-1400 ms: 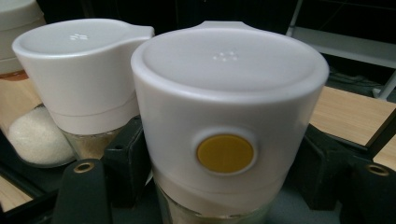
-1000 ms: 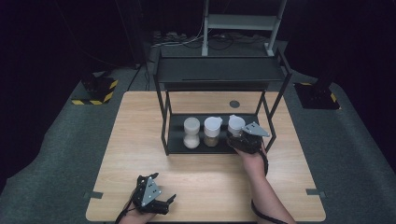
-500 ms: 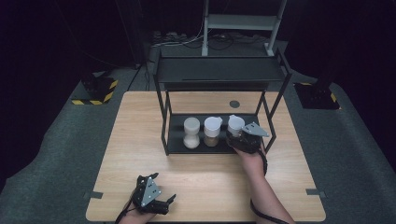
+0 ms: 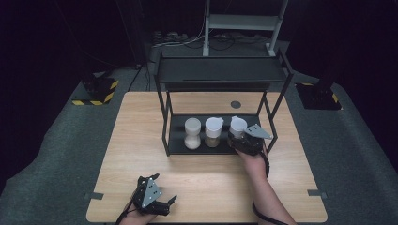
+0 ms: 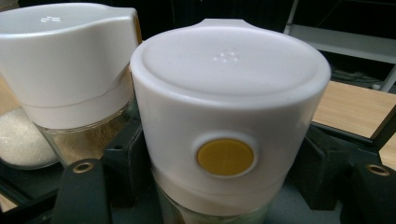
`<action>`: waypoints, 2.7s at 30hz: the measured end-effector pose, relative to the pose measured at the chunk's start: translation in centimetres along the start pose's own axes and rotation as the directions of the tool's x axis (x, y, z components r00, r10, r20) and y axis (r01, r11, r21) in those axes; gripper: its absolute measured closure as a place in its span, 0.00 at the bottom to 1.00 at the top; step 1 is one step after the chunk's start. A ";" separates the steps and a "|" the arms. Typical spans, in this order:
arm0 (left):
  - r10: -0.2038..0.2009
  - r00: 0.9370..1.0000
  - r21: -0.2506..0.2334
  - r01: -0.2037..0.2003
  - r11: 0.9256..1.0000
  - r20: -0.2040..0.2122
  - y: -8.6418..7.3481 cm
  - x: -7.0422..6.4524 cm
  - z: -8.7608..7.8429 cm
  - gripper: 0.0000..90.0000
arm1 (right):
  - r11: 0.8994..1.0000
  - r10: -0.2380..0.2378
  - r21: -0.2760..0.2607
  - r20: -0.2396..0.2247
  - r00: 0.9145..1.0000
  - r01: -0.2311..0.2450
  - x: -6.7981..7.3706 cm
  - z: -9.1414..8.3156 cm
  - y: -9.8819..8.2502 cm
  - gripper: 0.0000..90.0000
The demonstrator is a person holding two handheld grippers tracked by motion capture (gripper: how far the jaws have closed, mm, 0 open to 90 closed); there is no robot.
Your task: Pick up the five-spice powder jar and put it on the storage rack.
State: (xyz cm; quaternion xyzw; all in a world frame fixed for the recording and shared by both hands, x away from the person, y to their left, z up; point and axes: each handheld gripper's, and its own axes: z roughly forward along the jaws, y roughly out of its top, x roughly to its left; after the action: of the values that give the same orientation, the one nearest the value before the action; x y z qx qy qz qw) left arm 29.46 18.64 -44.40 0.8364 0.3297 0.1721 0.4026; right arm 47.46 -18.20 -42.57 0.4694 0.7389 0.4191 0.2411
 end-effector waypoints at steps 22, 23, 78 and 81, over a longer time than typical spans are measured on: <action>0.007 1.000 0.056 -0.005 0.998 -0.027 0.2 -0.2 0.4 0.02 | 1.000 -0.006 0.021 -0.001 1.000 0.006 0.0 0.1 0.2 0.32; 0.007 1.000 0.056 -0.005 0.998 -0.027 0.2 -0.2 0.4 0.02 | 1.000 -0.007 0.023 0.001 1.000 0.007 0.0 0.1 0.2 0.30; 0.031 0.999 0.076 -0.030 0.997 -0.015 0.3 -0.3 0.6 0.02 | 1.000 -0.028 -0.014 0.014 1.000 0.028 1.1 -6.6 0.4 0.00; 0.031 0.999 0.076 -0.030 0.997 -0.016 0.3 -0.3 0.6 0.02 | 0.999 -0.034 -0.014 0.012 0.999 0.034 1.3 -7.1 0.3 0.00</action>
State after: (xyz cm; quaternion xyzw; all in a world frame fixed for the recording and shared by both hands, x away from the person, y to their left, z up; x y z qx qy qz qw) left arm 29.72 18.00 -44.57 0.8546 0.3267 0.1728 0.3649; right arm 41.69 -19.80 -38.51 0.4574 0.7422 0.4176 0.2559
